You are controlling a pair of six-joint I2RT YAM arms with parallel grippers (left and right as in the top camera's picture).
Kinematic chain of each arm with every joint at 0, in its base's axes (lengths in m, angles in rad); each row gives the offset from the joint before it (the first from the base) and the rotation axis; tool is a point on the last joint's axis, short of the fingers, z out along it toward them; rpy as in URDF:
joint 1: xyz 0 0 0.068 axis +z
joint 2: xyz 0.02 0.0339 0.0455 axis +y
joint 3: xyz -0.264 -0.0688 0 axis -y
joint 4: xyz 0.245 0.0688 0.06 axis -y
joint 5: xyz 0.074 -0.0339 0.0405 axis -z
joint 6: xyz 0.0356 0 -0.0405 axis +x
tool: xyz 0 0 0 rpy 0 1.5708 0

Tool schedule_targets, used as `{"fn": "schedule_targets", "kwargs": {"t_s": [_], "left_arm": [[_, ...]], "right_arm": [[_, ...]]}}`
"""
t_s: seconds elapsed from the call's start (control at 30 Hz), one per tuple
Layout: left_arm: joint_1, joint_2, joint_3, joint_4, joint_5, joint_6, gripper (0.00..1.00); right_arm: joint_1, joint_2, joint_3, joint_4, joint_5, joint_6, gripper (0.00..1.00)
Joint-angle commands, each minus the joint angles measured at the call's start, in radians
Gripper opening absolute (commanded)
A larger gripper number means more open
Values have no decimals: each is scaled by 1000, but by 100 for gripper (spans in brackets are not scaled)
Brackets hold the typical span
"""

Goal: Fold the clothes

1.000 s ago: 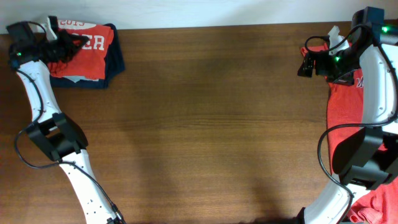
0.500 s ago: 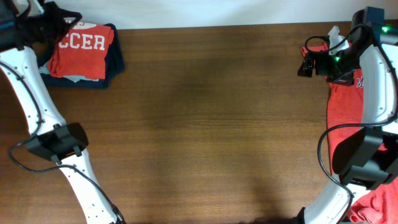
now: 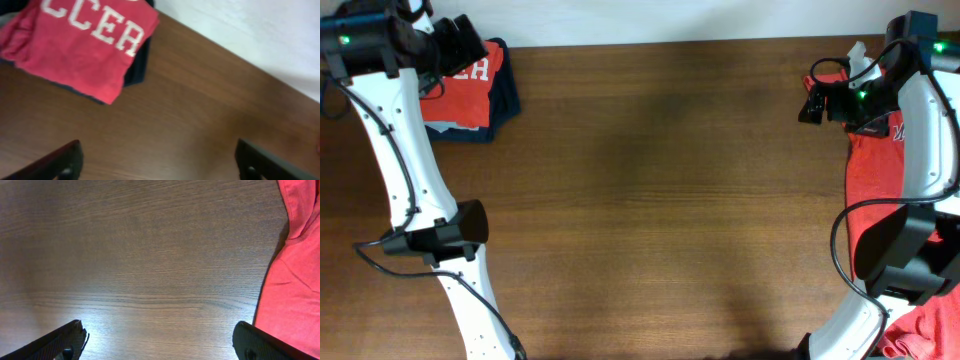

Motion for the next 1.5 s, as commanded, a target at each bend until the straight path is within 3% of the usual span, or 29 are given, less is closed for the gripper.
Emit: {"fn": "schedule_targets", "kwargs": {"t_s": [0.0, 1.13, 1.27, 1.47], "left_arm": [[-10, 3, -5, -1, -81, 12, 99], [-10, 3, -5, -1, -81, 12, 99], [-10, 3, -5, -1, -81, 12, 99], [-10, 3, -5, -1, -81, 12, 99]], "right_arm": [[-2, -21, 17, 0, 5, -10, 99], [-2, -22, 17, 0, 5, -9, 99], [5, -74, 17, 0, 5, -10, 99], [54, -295, 17, 0, 5, -10, 99]]}}
